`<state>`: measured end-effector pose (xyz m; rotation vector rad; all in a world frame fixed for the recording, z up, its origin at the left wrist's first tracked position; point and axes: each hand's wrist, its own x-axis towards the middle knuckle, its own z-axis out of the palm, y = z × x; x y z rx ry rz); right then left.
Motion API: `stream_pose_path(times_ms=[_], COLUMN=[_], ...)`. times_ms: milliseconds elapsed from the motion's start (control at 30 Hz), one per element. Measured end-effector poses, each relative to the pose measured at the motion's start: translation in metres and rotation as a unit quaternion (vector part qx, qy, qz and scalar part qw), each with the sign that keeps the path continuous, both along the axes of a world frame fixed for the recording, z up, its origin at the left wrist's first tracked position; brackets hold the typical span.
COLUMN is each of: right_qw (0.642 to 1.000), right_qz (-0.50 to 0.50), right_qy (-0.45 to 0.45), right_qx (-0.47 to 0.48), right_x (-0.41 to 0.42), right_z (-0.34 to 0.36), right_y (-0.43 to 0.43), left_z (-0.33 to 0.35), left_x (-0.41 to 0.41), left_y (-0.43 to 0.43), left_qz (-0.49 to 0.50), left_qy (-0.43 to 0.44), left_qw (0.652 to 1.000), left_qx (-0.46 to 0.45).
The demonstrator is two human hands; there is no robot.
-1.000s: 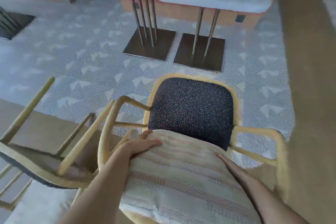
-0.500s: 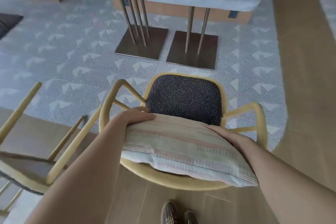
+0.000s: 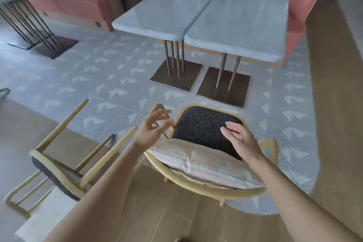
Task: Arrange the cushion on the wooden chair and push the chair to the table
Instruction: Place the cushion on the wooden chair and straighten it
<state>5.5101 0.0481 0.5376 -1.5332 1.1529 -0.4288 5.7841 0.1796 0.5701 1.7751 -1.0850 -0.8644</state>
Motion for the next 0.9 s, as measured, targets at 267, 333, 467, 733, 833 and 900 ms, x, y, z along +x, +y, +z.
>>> stream_pose_path(times_ms=[267, 333, 467, 733, 833, 900], right_qw=[0.897, 0.866, 0.817, 0.757, 0.752, 0.755], right_qz=[0.223, 0.279, 0.363, 0.473, 0.481, 0.472], right_qy=[-0.357, -0.391, -0.431, -0.446, -0.447, -0.453], right_qx=[-0.132, -0.138, -0.121, -0.067, -0.048, -0.046], right_x=[0.142, 0.174, 0.225, 0.296, 0.322, 0.337], right_z=[0.238, 0.267, 0.301, 0.311, 0.305, 0.301], right_y=[0.132, 0.182, 0.279, 0.435, 0.481, 0.503], left_z=[0.232, 0.270, 0.310, 0.313, 0.303, 0.297], left_x=[0.015, 0.020, 0.023, 0.038, 0.058, 0.073], left_y=[0.200, 0.264, 0.381, 0.535, 0.579, 0.599], left_qz=[0.208, 0.264, 0.358, 0.453, 0.466, 0.465], left_qy=[-0.051, -0.090, -0.119, -0.186, -0.190, -0.194], left_qw=[0.928, 0.904, 0.855, 0.784, 0.775, 0.778], left_qx=[-0.305, -0.325, -0.356, -0.382, -0.382, -0.376])
